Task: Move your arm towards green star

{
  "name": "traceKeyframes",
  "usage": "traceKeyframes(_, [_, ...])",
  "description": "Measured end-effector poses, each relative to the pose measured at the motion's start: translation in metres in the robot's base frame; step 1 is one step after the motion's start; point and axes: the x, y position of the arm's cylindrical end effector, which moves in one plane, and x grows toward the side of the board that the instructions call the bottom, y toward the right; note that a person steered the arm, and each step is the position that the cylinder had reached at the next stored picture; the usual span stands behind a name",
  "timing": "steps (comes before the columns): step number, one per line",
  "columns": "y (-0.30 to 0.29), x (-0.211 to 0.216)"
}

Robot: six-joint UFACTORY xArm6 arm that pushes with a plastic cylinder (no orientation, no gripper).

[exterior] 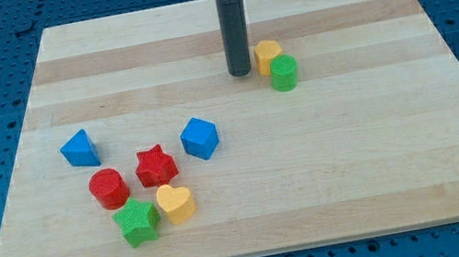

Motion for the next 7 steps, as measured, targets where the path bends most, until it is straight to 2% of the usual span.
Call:
traceKeyframes(2, [0.009,-0.039])
traceKeyframes(5, [0.054,-0.051])
traceKeyframes(6, [0.103,-0.057])
traceKeyframes(7, [0.154,-0.036])
